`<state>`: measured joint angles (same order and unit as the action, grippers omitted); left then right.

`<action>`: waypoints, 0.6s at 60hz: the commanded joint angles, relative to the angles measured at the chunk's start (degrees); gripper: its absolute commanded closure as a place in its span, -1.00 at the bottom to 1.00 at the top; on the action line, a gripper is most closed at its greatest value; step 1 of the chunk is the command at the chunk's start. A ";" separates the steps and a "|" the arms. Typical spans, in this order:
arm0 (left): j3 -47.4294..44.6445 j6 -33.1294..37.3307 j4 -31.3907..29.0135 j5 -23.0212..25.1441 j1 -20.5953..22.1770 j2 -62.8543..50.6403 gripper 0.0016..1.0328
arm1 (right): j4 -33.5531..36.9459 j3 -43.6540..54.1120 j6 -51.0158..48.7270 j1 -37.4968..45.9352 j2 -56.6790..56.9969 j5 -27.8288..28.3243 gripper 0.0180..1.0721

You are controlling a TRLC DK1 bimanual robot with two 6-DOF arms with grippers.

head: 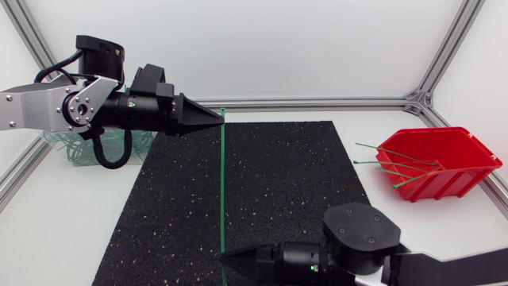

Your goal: Take a green cable tie from the red box, thread the tail through the head to close it, then place it in the transparent bin on the left.

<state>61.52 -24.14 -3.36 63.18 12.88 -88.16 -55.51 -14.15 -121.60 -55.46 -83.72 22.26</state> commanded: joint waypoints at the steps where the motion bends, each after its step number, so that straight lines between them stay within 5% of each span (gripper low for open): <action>1: 0.80 -0.03 0.28 0.63 0.39 -0.17 0.93 | -0.57 1.58 -1.53 -0.61 -0.39 -0.46 0.65; 36: 0.71 -0.03 0.19 0.37 0.74 0.09 0.93 | -0.30 1.06 -1.53 -1.05 -0.48 -1.26 0.69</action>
<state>61.52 -24.14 -3.36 63.16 13.30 -88.16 -55.48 -13.39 -121.75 -55.83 -83.70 21.17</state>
